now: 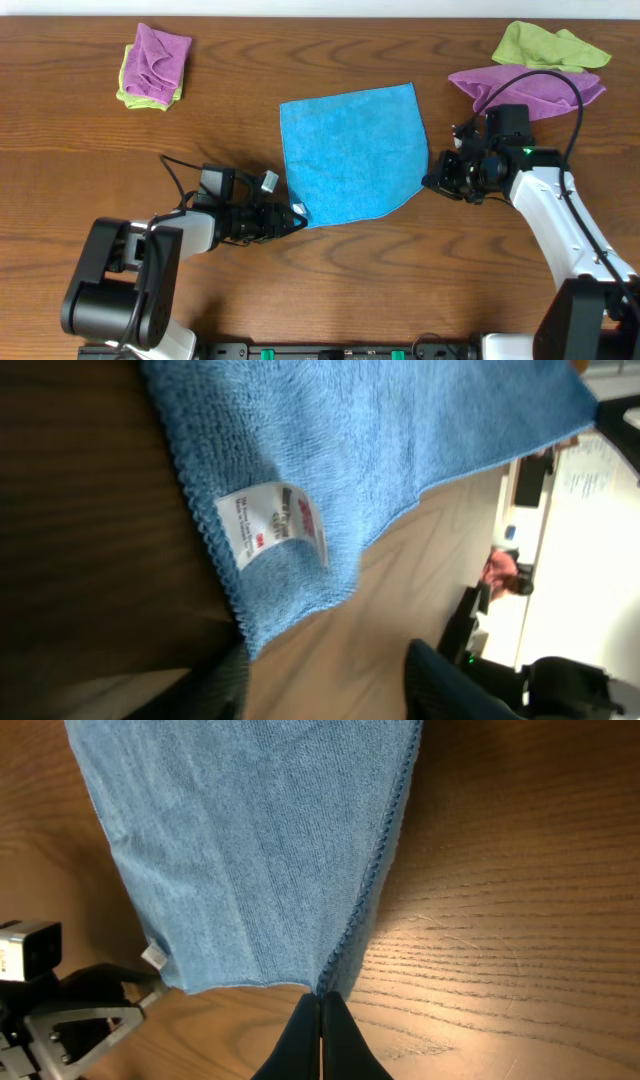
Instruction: Fold the cloth
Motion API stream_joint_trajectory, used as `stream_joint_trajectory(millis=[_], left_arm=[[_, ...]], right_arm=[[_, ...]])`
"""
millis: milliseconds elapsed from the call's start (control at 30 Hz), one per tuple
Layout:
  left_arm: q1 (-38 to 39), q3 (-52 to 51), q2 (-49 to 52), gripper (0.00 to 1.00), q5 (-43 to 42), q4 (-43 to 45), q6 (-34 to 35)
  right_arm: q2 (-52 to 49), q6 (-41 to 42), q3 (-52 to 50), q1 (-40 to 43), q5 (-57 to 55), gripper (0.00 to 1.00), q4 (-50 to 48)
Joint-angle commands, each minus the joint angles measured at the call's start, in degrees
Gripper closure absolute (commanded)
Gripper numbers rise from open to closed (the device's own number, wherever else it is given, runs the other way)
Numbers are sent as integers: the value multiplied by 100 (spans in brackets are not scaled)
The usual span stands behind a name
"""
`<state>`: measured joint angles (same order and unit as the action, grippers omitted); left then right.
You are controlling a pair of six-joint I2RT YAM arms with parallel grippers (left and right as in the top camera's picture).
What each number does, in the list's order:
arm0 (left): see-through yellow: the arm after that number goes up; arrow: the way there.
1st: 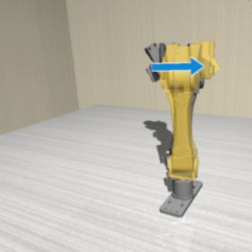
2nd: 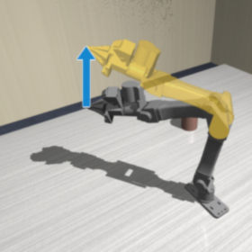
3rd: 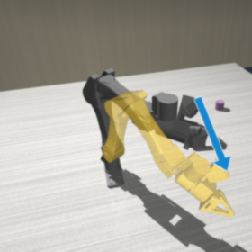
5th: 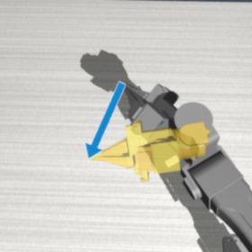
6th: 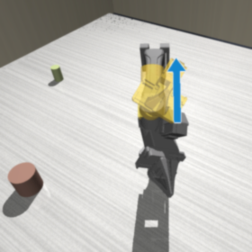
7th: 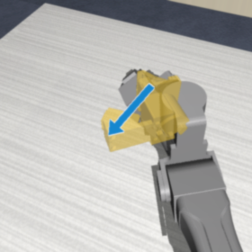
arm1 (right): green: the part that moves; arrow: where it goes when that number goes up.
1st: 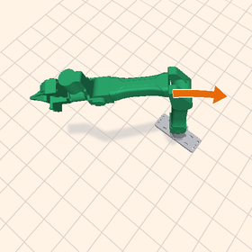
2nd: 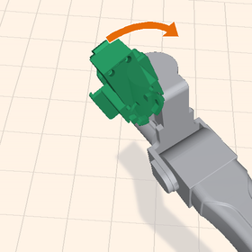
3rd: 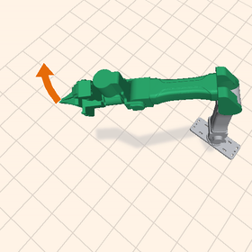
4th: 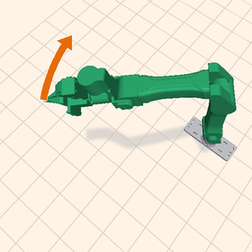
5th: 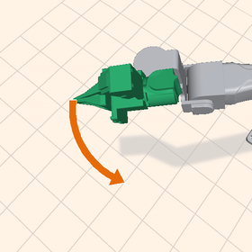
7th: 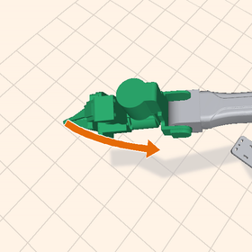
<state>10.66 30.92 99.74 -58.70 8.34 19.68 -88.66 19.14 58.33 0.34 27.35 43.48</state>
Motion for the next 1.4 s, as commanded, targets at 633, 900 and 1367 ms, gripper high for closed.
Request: stream_joint_trajectory(millis=[633, 900, 1367], left_arm=[[114, -107, 402, 39, 835, 162, 308], [662, -107, 402, 40, 1357, 208, 704], [664, -107, 402, 44, 1145, 433, 1353]], right_arm=[[-15, 52, 2, -37, 76, 99, 59], [-15, 52, 2, -37, 81, 99, 72], [-15, 52, 2, -37, 138, 98, 70]])
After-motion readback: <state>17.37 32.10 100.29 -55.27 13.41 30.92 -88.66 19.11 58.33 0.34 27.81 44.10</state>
